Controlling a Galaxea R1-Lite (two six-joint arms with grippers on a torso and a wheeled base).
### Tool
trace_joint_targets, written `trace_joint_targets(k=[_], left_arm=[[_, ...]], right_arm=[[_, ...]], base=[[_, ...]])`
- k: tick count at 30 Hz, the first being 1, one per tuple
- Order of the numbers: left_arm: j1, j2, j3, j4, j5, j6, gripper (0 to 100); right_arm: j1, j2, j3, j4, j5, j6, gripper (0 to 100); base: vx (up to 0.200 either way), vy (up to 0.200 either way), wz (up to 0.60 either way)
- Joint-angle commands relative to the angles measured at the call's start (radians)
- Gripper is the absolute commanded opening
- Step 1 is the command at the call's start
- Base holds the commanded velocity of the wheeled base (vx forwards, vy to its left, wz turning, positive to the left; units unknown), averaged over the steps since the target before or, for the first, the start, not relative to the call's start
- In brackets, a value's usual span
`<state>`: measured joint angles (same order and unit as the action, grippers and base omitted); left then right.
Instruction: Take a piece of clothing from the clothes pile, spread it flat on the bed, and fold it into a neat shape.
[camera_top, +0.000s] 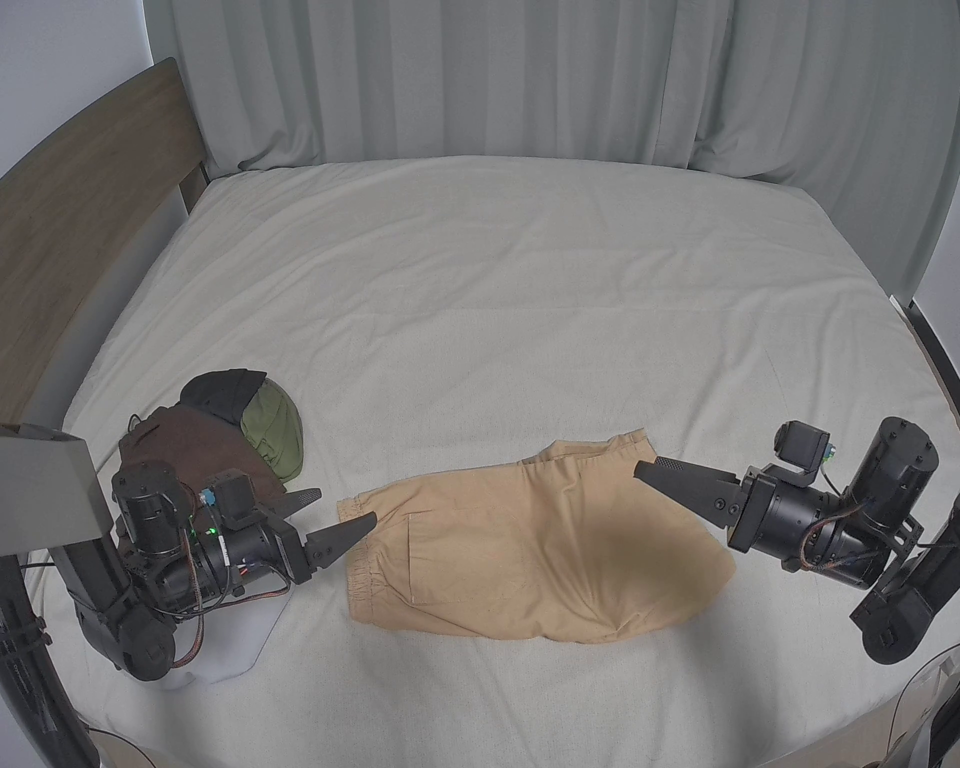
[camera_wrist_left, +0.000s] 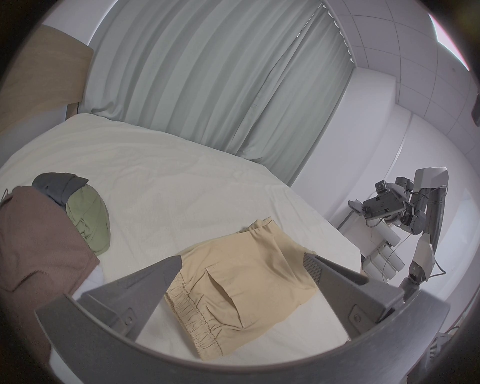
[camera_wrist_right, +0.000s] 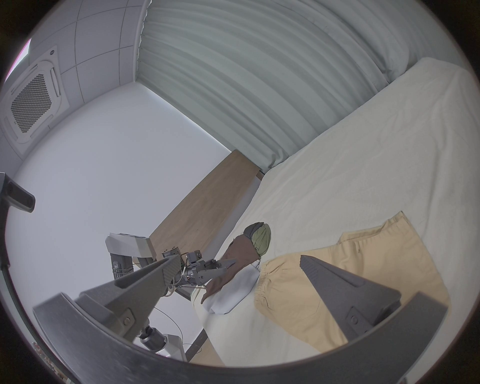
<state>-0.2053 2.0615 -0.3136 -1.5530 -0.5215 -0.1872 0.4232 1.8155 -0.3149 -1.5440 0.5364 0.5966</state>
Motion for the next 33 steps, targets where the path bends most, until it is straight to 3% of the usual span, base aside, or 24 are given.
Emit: trace_joint_targets(k=[1, 18, 23, 33], left_arm=[[0.001, 0.028, -0.009, 0.001, 0.001, -0.009, 100], [0.041, 0.197, -0.076, -0.001, 0.012, -0.129, 100], [0.041, 0.272, -0.117, 0.001, 0.072, -0.192, 100], [0.034, 0.358, -0.147, 0.001, 0.084, -0.228, 100]], right_arm=[[-0.001, -0.001, -0.006, -0.001, 0.001, -0.001, 100], [-0.001, 0.008, -0.003, -0.001, 0.001, -0.003, 100], [-0.001, 0.021, -0.001, -0.001, 0.001, -0.004, 100], [-0.001, 0.028, 0.000, -0.001, 0.001, -0.006, 100]], base=[[0.000, 0.000, 0.00], [0.000, 0.000, 0.00], [0.000, 0.000, 0.00], [0.000, 0.000, 0.00]])
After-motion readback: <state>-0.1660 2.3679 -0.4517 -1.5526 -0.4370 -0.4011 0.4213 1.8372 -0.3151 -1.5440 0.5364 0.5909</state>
